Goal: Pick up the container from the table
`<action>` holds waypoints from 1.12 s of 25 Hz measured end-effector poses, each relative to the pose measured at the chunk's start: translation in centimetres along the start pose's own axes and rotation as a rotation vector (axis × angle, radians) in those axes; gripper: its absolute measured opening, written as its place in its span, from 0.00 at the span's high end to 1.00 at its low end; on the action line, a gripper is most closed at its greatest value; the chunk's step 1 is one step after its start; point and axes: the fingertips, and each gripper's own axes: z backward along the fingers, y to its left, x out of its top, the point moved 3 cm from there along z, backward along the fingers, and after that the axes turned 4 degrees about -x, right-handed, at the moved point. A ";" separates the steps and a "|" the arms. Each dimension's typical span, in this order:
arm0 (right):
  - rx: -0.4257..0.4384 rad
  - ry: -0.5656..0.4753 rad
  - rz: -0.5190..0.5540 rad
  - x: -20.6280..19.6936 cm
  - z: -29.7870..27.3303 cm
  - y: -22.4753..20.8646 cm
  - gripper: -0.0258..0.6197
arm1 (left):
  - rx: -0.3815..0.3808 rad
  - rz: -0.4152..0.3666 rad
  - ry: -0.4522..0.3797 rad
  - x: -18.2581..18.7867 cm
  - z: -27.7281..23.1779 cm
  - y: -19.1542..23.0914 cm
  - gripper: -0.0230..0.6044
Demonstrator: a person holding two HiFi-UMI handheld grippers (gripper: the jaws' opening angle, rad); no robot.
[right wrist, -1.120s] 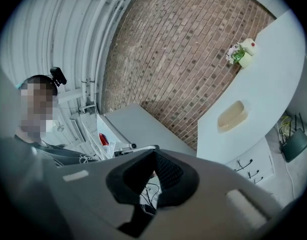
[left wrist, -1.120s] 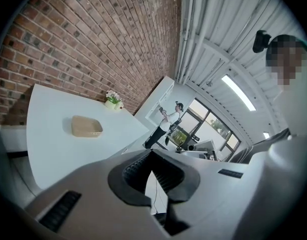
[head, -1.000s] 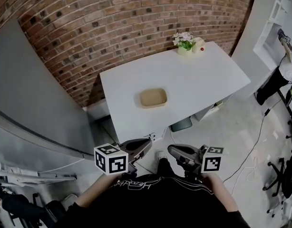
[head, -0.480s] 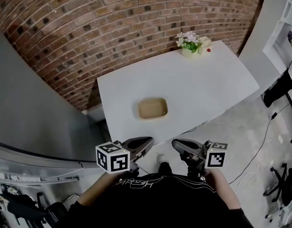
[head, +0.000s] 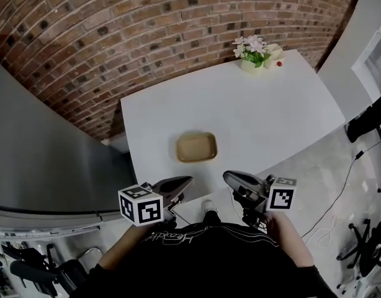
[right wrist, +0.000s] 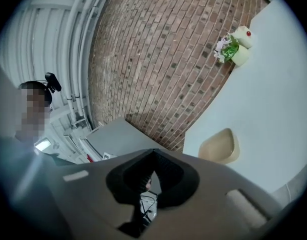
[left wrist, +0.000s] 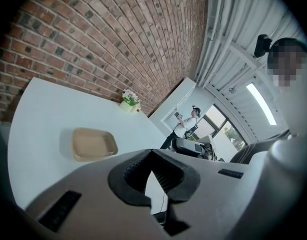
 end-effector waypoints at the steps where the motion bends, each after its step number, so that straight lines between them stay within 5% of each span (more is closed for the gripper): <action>1: -0.009 0.008 0.005 0.4 -0.4 -0.5 0.96 | 0.008 0.006 -0.004 0.3 0.0 0.4 0.96; 11: -0.152 0.094 0.020 3.3 -3.1 -6.9 0.95 | 0.091 0.060 -0.049 2.6 -0.9 4.9 0.96; 28: -0.235 0.218 0.036 5.6 -5.6 -15.9 0.85 | 0.184 0.165 -0.101 3.8 -2.6 10.1 0.96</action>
